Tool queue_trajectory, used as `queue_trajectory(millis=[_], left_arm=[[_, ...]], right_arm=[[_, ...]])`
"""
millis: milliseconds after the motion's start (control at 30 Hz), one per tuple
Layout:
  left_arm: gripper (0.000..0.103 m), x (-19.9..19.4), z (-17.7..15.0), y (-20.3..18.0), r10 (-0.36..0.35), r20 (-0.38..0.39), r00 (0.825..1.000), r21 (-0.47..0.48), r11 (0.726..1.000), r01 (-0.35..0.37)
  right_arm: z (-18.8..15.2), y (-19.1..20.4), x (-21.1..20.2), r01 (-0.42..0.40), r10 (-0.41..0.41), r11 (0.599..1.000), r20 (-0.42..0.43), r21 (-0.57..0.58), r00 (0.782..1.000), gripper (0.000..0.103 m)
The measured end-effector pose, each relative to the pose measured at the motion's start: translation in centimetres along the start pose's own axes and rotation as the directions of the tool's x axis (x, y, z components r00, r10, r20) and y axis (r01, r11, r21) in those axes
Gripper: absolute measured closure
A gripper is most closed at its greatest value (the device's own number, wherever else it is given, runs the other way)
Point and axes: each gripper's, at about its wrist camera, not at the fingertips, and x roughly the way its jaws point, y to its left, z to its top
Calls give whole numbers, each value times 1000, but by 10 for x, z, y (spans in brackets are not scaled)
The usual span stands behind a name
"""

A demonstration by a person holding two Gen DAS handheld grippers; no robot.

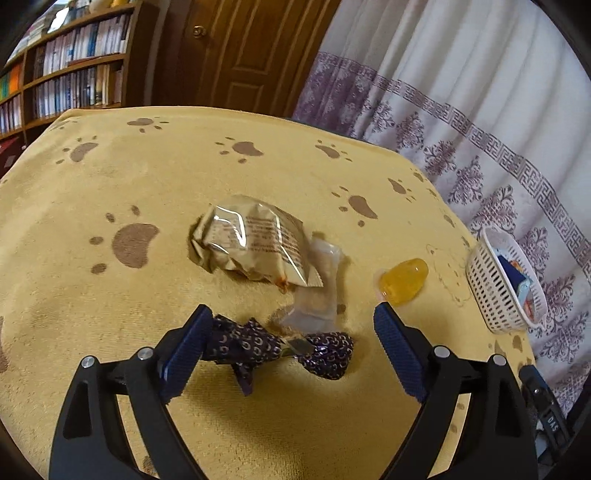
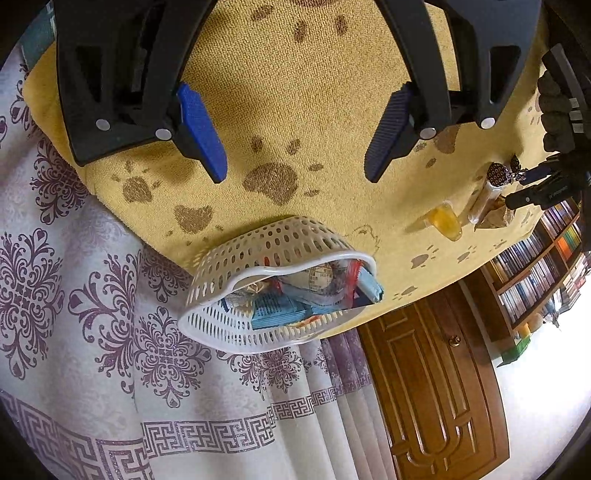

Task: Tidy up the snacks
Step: 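Grasp the purple bow-wrapped candy with the left gripper, then grasp the yellow jelly cup with the right gripper while the left gripper holds the candy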

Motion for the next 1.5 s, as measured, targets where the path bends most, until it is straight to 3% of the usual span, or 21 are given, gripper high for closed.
queue_trajectory(millis=[400, 500, 633, 733, 1000, 1333, 1500], left_arm=[[15, 15, -12, -11, 30, -46, 999, 90, 996, -26], [15, 19, -14, -18, 79, -51, 996, 130, 989, -72], [27, 22, -17, -25, 114, -47, 992, 167, 980, -105], [36, 20, -19, -28, 106, -34, 994, 190, 977, -98], [37, 1, -20, -23, 109, 29, 994, 173, 979, -112], [36, -28, -13, -17, 105, 117, 988, 133, 984, -121], [36, -34, -11, -15, 120, 140, 983, 117, 984, -137]], right_arm=[[-1, 7, 3, 26, -26, 999, -14, -26, 1000, 25], [-1, 9, 2, 34, -35, 999, -11, -40, 999, 25], [0, 17, 0, 34, -34, 998, 3, -59, 999, 25], [2, 27, -3, 10, -10, 997, 6, -76, 1000, 25], [7, 65, 1, -85, 83, 983, -18, -160, 996, 25], [28, 128, 53, -221, 192, 939, -133, -262, 972, 25], [42, 156, 93, -259, 208, 926, -201, -275, 957, 40]])
